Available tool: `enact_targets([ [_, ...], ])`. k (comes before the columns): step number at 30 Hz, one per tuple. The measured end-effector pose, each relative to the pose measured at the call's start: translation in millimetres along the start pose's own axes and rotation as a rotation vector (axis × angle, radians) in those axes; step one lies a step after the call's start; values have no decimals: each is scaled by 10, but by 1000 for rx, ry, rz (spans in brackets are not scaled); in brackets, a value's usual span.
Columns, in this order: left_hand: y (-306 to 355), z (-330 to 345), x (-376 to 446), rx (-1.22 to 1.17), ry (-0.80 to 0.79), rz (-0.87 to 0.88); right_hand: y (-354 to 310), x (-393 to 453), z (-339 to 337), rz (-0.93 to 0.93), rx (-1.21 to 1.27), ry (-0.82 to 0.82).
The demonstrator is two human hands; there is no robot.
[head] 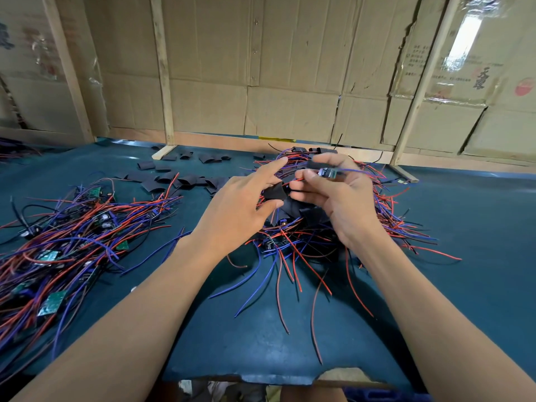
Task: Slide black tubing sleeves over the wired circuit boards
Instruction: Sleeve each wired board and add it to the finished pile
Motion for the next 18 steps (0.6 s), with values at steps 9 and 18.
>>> enact_targets([
  [9, 6, -56, -17, -113, 20, -27, 16, 26, 72, 94, 77, -9],
  [18, 68, -86, -22, -46, 64, 21, -18, -1, 80, 106, 42, -101],
])
Point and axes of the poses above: each hand's wrist, its own x-axis towards the middle knuckle, its own z-axis out of the palm, y = z × x, the point moved 6 cm from there along x, towards the middle knuckle, and after that the axes turned 3 degrees about -z, right-handed, at the moved point
